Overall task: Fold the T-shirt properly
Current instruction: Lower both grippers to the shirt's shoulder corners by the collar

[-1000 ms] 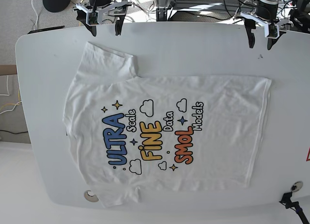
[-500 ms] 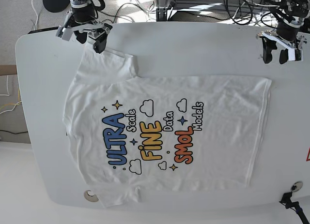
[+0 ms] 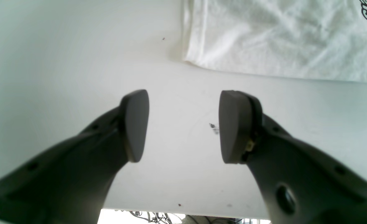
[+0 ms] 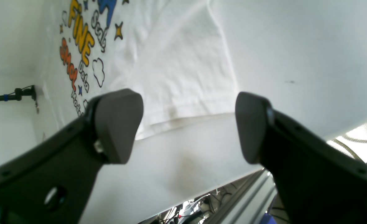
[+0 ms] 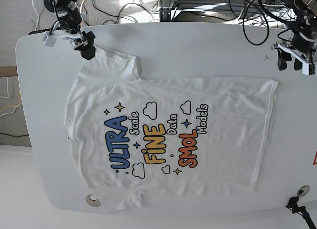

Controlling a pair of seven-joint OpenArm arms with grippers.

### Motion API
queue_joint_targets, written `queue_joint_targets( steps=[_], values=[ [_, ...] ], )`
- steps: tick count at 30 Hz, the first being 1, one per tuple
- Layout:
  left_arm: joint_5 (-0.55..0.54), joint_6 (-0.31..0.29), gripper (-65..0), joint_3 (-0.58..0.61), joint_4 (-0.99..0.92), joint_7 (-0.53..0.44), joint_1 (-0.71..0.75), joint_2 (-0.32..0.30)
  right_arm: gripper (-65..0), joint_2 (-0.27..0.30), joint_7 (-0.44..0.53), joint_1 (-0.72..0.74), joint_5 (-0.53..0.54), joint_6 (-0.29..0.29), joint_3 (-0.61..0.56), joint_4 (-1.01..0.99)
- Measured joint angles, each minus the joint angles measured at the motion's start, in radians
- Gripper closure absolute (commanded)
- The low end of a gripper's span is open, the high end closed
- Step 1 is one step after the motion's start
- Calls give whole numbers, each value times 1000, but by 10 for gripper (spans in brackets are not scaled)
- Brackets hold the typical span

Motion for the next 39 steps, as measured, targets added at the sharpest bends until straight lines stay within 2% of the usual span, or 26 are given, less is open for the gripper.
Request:
queue_joint_targets(
  steps=[11, 17, 23, 26, 28, 29, 35, 36, 39],
  values=[
    [7, 0, -335, 26, -60, 1, 0, 0, -478, 5, 15, 69, 2, 11, -3, -138],
    [4, 0, -335, 26, -63, -1, -2, -2, -476, 5, 20, 82, 2, 11, -25, -143],
    [3, 0, -335, 26, -63, -4, -23, -2, -476, 2, -16, 103, 2, 6, -39, -144],
    [4, 0, -335, 29, -64, 0, -19, -29, -474, 2, -16, 113, 0, 0, -40, -145],
    [5, 1, -335, 37, -64, 0, -21, -44, -435, 3, -16, 113, -1, 0, -39, -147],
    [4, 1, -335, 43, -64, 0, -22, -43, -392, 4, -16, 113, -1, 0, -39, -147],
    [1, 0, -335, 45, -64, 0, -22, -39, -20, 4, -23, 111, -8, -1, -39, -150],
    [0, 0, -335, 45, -64, -1, -23, -38, 0, 2, -23, 111, -8, -1, -39, -150],
    [1, 0, -335, 46, -65, -1, -23, -36, 0, 3, -23, 111, -9, -1, -39, -150]
  ],
)
